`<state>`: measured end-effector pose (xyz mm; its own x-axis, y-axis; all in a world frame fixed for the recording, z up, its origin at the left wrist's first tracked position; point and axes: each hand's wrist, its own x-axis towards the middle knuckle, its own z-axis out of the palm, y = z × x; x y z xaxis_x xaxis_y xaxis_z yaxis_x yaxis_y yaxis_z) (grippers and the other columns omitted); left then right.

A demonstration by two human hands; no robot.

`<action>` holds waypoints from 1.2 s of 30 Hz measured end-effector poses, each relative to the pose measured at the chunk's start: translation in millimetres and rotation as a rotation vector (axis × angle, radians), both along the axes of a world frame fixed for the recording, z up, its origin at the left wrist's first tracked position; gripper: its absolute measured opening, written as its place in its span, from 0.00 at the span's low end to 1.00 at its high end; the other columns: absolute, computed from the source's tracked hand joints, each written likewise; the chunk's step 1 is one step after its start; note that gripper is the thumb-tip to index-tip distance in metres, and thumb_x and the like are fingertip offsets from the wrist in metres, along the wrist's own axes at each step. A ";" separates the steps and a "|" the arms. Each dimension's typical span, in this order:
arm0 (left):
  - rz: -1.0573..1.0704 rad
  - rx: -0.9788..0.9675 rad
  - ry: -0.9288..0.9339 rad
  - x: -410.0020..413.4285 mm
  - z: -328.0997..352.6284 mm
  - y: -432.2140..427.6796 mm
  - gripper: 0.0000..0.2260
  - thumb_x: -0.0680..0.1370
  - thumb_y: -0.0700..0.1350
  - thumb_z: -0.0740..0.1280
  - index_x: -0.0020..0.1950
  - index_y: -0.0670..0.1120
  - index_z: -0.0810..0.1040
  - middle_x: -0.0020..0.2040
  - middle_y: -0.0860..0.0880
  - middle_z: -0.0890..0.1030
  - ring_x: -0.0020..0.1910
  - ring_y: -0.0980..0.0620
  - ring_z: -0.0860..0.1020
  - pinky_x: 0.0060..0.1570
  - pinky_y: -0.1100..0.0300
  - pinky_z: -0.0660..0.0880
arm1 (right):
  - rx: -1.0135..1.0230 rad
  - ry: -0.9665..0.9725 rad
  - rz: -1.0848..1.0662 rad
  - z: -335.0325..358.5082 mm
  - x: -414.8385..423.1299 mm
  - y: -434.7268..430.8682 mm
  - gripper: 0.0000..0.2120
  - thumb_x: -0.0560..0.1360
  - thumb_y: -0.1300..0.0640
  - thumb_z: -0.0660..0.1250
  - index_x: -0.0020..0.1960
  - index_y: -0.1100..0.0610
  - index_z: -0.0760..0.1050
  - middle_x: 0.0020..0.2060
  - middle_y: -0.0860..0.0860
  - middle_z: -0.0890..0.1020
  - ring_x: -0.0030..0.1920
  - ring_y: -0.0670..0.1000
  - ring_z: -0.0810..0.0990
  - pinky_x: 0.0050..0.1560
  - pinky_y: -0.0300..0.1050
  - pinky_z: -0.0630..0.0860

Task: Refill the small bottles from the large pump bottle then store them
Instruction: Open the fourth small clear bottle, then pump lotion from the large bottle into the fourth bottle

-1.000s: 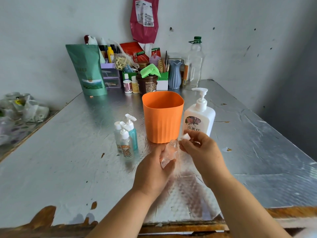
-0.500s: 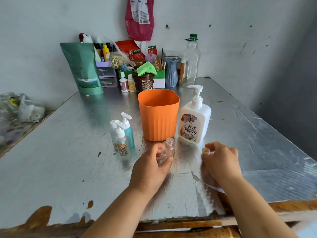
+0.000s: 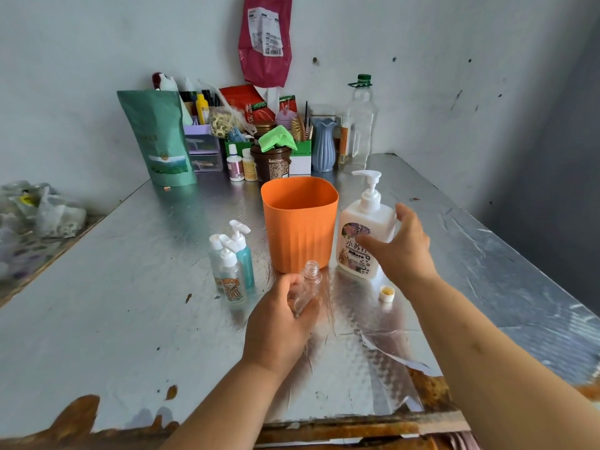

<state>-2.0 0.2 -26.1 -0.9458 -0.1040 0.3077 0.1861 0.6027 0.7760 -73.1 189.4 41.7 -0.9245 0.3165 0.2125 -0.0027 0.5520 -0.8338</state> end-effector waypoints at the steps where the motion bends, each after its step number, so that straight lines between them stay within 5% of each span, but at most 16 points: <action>1: 0.002 0.005 0.002 0.0 0.2 0.0 0.16 0.75 0.56 0.71 0.61 0.55 0.74 0.55 0.59 0.80 0.52 0.59 0.79 0.52 0.57 0.79 | -0.031 -0.002 0.009 1.1 -3.6 -0.1 0.42 0.66 0.47 0.76 0.74 0.50 0.57 0.68 0.49 0.69 0.68 0.55 0.65 0.67 0.55 0.67; 6: 0.006 0.034 -0.002 1.0 2.4 0.0 0.15 0.75 0.56 0.70 0.60 0.57 0.73 0.54 0.60 0.79 0.51 0.57 0.79 0.51 0.56 0.79 | -0.147 0.018 0.037 0.4 -5.4 1.9 0.35 0.64 0.50 0.78 0.65 0.51 0.65 0.59 0.48 0.74 0.56 0.51 0.76 0.56 0.52 0.76; 12: 0.063 0.036 0.059 -0.3 2.6 -0.1 0.17 0.75 0.56 0.69 0.61 0.53 0.72 0.55 0.57 0.79 0.49 0.57 0.78 0.47 0.59 0.78 | -0.211 -0.015 0.194 4.6 11.2 11.5 0.31 0.67 0.58 0.77 0.65 0.51 0.67 0.54 0.47 0.76 0.47 0.45 0.75 0.38 0.33 0.69; 21: 0.152 0.107 0.158 3.3 4.4 -2.0 0.23 0.74 0.62 0.63 0.64 0.52 0.71 0.62 0.52 0.78 0.58 0.51 0.79 0.55 0.55 0.79 | -0.181 -0.146 0.466 11.3 26.5 12.3 0.29 0.66 0.62 0.76 0.63 0.48 0.70 0.54 0.43 0.80 0.57 0.43 0.79 0.59 0.45 0.75; 27: 0.129 0.114 0.202 6.1 19.4 -3.6 0.22 0.74 0.64 0.62 0.65 0.56 0.72 0.59 0.58 0.76 0.59 0.53 0.77 0.57 0.52 0.78 | -0.204 -0.223 0.607 28.2 26.2 17.0 0.32 0.69 0.57 0.74 0.70 0.50 0.67 0.65 0.45 0.75 0.67 0.45 0.71 0.71 0.50 0.65; 30: 0.149 0.041 0.251 -1.9 35.2 -6.3 0.15 0.77 0.56 0.67 0.62 0.56 0.74 0.57 0.57 0.79 0.56 0.53 0.78 0.54 0.51 0.78 | -0.404 -0.073 0.441 53.9 24.6 4.8 0.15 0.75 0.52 0.66 0.61 0.53 0.76 0.56 0.48 0.80 0.61 0.48 0.75 0.68 0.49 0.68; 33: 0.158 -0.015 0.271 -9.1 51.3 -6.6 0.14 0.76 0.48 0.70 0.61 0.53 0.76 0.55 0.52 0.80 0.55 0.50 0.77 0.54 0.51 0.76 | -0.400 -0.016 0.239 79.6 14.9 -14.0 0.16 0.77 0.45 0.60 0.54 0.56 0.78 0.42 0.48 0.79 0.48 0.50 0.76 0.56 0.51 0.74; 36: 0.138 -0.109 0.265 -11.1 67.0 -3.8 0.13 0.77 0.49 0.70 0.61 0.55 0.76 0.55 0.54 0.80 0.55 0.52 0.75 0.52 0.61 0.69 | -0.177 -0.048 0.230 92.7 4.3 -33.1 0.18 0.80 0.51 0.53 0.55 0.62 0.76 0.41 0.53 0.77 0.44 0.53 0.74 0.50 0.51 0.72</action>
<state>-13.0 -3.6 40.9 -0.8102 -0.1789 0.5582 0.2840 0.7133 0.6407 -68.8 156.3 134.4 -0.9839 0.1257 0.1267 -0.0689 0.3876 -0.9192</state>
